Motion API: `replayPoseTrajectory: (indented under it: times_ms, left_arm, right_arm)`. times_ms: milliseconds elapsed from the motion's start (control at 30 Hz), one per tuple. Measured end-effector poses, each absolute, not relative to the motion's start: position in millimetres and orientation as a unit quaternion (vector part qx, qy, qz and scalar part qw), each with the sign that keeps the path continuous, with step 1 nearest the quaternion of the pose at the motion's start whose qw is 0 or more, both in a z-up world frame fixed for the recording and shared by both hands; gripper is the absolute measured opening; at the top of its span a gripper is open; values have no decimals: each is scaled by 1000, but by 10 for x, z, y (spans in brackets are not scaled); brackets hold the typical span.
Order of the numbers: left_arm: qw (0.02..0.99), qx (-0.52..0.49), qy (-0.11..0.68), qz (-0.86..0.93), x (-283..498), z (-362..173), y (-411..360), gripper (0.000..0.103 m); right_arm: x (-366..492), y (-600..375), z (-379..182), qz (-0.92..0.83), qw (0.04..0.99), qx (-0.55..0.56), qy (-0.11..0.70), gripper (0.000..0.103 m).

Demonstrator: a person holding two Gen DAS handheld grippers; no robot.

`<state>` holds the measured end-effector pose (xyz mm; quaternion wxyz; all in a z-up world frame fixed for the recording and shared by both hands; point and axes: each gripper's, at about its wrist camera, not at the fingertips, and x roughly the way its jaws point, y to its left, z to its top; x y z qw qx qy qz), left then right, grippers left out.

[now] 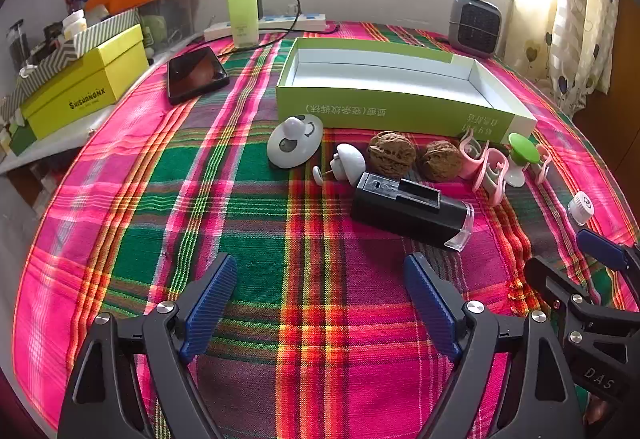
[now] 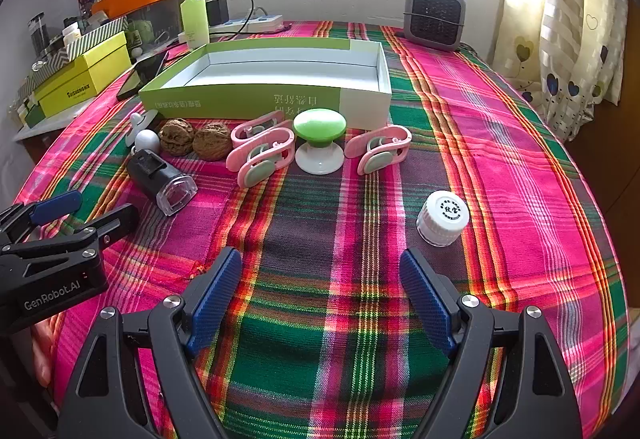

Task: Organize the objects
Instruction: 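Close the right gripper on the white jar with printed lid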

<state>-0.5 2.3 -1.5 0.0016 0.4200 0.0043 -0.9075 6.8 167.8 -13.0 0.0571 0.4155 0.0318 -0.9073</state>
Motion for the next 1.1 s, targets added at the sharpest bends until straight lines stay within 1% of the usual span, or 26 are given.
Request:
replayPoseTrajectory:
  times_ms: [100,200,333,467,667,767,900,967,1000,1033,1100]
  left_arm:
    - [1,420,4,-908,-5,-16,25,86]
    - [0,420,2,-908,-13,-10,19,86]
    - [-3,420,1,-908,-11,-10,24,86]
    - [-13,420,-2,-907,-2,-8,22,86]
    - [-31,430,12,-902,-35,27,-17,85]
    - [-49,434,30,-899,-68,52,-37,85]
    - [-61,437,41,-897,-105,75,-19,85]
    - [-68,434,43,-897,-121,95,2,85]
    - [-69,433,43,-898,-134,106,8,85]
    - [-70,431,42,-898,-146,118,17,85]
    - [-75,426,38,-901,-175,143,46,85]
  right_arm:
    - [91,1728,-118,-908,70,413,21,81]
    - [110,1847,-89,-907,90,412,-16,81]
    - [120,2049,-19,-906,86,411,-59,81]
    - [100,2177,29,-913,47,403,-47,81]
    - [-21,2329,83,-917,22,397,-35,79]
    - [-71,2368,54,-915,26,402,-23,73]
    - [-173,2358,-8,-907,26,419,-10,55]
    - [-190,2361,-27,-906,32,422,-8,51]
    - [-186,2356,-39,-905,32,424,-6,48]
    - [-186,2350,-48,-904,34,425,-5,41]
    - [-185,2350,-64,-903,36,427,-5,33]
